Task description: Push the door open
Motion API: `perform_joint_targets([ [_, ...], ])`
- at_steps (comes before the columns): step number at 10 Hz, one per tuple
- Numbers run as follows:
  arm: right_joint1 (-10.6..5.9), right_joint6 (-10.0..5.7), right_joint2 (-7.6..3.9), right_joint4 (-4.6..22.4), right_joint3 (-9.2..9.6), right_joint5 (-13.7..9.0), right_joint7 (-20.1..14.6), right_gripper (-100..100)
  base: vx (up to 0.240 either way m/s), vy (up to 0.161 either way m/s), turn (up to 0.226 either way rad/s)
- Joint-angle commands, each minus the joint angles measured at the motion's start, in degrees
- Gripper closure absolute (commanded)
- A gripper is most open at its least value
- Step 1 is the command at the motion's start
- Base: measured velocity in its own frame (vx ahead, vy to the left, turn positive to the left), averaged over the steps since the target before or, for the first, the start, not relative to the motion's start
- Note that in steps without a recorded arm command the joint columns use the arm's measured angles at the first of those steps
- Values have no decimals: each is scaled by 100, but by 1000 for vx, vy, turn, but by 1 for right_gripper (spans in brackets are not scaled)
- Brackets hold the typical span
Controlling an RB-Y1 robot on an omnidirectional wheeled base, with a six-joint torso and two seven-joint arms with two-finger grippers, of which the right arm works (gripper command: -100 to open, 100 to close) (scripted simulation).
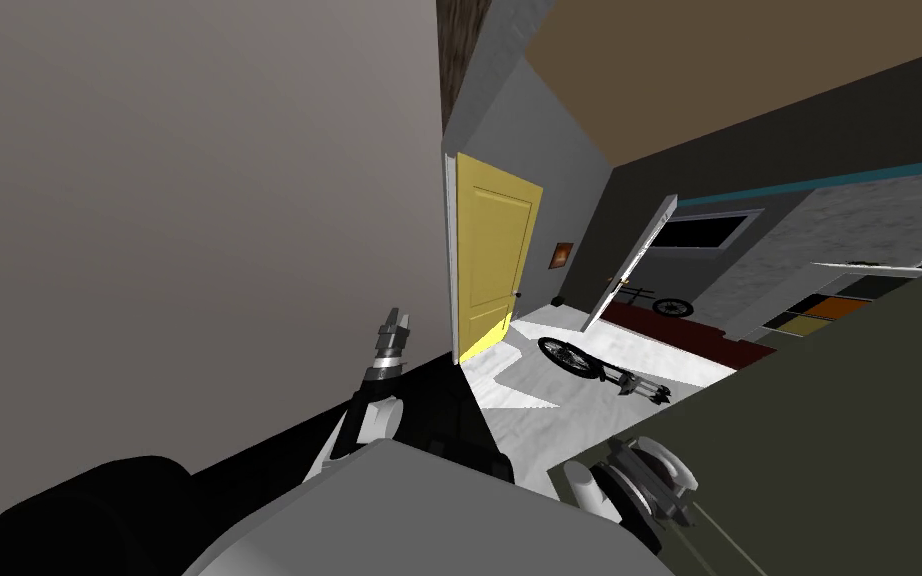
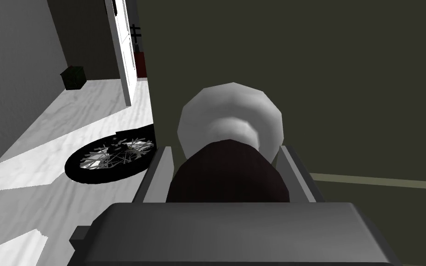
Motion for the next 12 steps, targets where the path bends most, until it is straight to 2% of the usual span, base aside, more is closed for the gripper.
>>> perform_joint_targets([
  [1, 82, -18, -52, -69, -166, -114, 55, 100, 163, -128, -52],
  [2, 92, -28, -55, -67, -248, -184, 72, 100, 184, -101, -83],
  [4, 97, -34, -56, -66, -289, -219, 80, 100, 143, -96, -46],
  [5, 111, -48, -49, -64, -404, -316, 104, 100, 134, -94, -49],
  [6, 111, -48, -49, -64, -404, -316, 104, 100, 120, -80, -43],
  [7, 123, -60, -35, -62, -507, -403, 125, 100, 155, -109, -51],
  [11, 146, -84, 19, -58, -695, -563, 164, 100, 176, -91, -74],
  [12, 85, -73, 12, 6, -635, -526, 151, 100, 83, -52, -18],
])
